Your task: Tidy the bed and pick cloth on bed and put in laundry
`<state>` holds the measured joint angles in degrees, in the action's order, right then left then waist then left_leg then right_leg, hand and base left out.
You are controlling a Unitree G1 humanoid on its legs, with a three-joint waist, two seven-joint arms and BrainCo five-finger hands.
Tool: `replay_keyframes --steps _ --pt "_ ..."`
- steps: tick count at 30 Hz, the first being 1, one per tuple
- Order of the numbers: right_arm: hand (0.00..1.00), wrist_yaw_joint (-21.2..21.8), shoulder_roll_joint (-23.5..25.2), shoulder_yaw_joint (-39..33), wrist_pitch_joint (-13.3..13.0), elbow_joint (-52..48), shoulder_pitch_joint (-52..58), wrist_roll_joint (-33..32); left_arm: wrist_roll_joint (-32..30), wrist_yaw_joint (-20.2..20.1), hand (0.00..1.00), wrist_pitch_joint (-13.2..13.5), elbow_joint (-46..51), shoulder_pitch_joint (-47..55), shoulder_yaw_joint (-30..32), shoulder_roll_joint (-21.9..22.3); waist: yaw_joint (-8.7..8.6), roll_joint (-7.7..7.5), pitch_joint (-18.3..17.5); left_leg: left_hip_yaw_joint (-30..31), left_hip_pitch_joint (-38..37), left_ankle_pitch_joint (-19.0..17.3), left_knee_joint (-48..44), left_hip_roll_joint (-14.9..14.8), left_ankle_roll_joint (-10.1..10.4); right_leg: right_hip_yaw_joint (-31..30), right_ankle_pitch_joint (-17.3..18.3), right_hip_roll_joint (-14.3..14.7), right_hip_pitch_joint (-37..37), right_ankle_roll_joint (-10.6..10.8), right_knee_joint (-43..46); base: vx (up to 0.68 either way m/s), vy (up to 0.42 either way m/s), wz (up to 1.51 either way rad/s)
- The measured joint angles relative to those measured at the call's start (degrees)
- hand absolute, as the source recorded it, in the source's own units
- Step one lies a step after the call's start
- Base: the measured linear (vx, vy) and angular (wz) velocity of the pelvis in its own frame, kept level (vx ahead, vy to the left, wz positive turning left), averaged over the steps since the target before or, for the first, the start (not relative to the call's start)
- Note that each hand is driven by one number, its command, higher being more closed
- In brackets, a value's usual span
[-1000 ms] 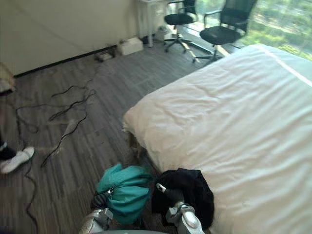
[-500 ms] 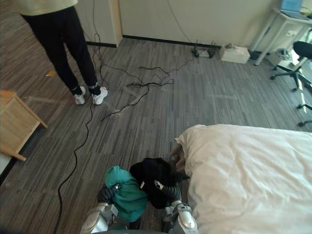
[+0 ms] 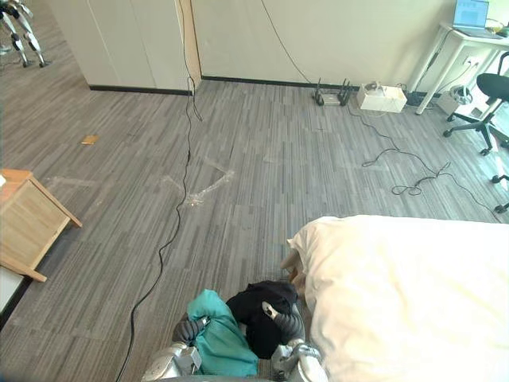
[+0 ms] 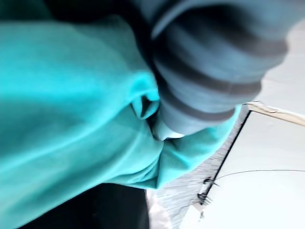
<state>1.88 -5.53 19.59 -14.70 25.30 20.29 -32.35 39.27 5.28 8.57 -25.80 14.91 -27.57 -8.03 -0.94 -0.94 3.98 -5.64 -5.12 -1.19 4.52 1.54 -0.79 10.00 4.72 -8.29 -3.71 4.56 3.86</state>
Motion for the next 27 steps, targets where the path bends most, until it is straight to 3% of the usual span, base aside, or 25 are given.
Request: replay_keyframes --steps 4,13,15,16,17,19,21,24,26,27 --pt "1.00 -0.6 -0.3 0.0 2.9 -0.6 1.0 0.0 0.0 0.1 1.00 -3.1 0.4 0.4 -0.3 -0.3 0.05 -0.01 -0.1 0.0 -0.5 0.1 -0.7 0.0 0.0 0.5 0.0 0.0 -1.4 0.1 -1.4 0.07 0.004 0.04" --pt "1.00 -0.9 -1.7 0.6 3.3 -1.9 -0.6 0.0 0.1 2.6 1.00 -3.3 2.5 1.9 -1.7 0.3 0.33 0.40 -0.2 -0.3 -1.4 -0.6 -1.9 -0.5 2.6 2.0 0.2 0.2 -3.2 0.1 -2.0 0.02 -0.025 0.05" --pt "1.00 -0.8 -2.6 0.5 3.8 -2.1 -1.3 0.0 0.1 3.0 1.00 -3.1 2.5 1.6 -1.1 0.2 0.33 0.72 0.1 -0.6 3.1 -5.0 -10.5 -1.3 5.4 2.9 1.4 0.5 -3.0 -0.6 -0.8 -0.08 -0.059 0.16" --pt "1.00 -0.7 -3.3 0.6 3.8 -2.5 -1.1 0.0 0.1 3.5 1.00 -2.9 2.5 1.6 -0.7 0.3 0.38 1.73 0.7 -0.8 4.7 -7.1 -14.3 -2.2 5.5 3.0 1.7 1.2 -3.1 -1.0 -0.5 -0.08 -0.065 0.08" --pt "1.00 -0.4 -4.2 0.7 3.9 -3.2 -1.4 0.0 0.1 3.7 1.00 -2.8 2.5 1.2 0.0 0.5 0.76 1.47 1.0 -1.7 6.2 -8.2 -18.3 -3.1 6.6 3.1 2.2 1.4 -3.6 -1.8 -0.6 -0.08 -0.052 0.25" --pt "1.00 0.3 -5.7 -0.1 3.9 -4.1 -1.4 0.0 0.1 3.7 1.00 -2.6 2.3 1.1 2.5 0.9 0.41 2.34 3.9 -8.3 10.4 -7.0 -30.8 -6.2 6.3 4.6 3.2 1.5 -5.9 -2.7 -0.6 -0.13 -0.066 0.36" --pt "1.00 0.3 -6.7 -0.4 3.9 -4.3 -1.3 0.0 0.1 3.3 1.00 -2.5 2.4 1.8 3.6 1.7 0.67 2.71 5.3 -10.4 12.9 -6.1 -36.2 -7.3 7.0 4.9 3.4 1.1 -7.4 -3.1 -0.9 -0.07 -0.060 0.16" --pt "1.00 0.3 -6.8 -0.9 3.9 -5.3 -1.1 0.0 0.0 2.5 1.00 -2.1 2.8 3.0 4.0 2.6 0.72 4.46 5.8 -12.7 12.4 -6.5 -25.1 -6.9 5.5 4.9 3.7 1.0 -8.0 -2.9 -2.0 0.06 0.035 0.11" --pt "1.00 1.0 -6.6 -0.6 3.7 -6.5 0.4 0.0 0.0 2.5 1.00 -1.6 3.3 4.1 3.7 2.7 1.11 4.52 5.7 -12.9 11.0 -0.7 -13.8 -6.1 4.6 5.2 3.7 0.9 -8.9 -2.2 -2.8 0.13 0.111 0.04" --pt "1.00 1.5 -6.5 -0.3 3.6 -6.1 1.2 0.1 0.0 2.5 1.00 -1.5 3.2 4.5 3.4 2.6 1.77 3.93 5.8 -13.7 9.9 1.9 -11.8 -5.3 1.7 5.3 4.2 0.2 -9.7 -1.3 -3.2 0.16 0.116 0.07"
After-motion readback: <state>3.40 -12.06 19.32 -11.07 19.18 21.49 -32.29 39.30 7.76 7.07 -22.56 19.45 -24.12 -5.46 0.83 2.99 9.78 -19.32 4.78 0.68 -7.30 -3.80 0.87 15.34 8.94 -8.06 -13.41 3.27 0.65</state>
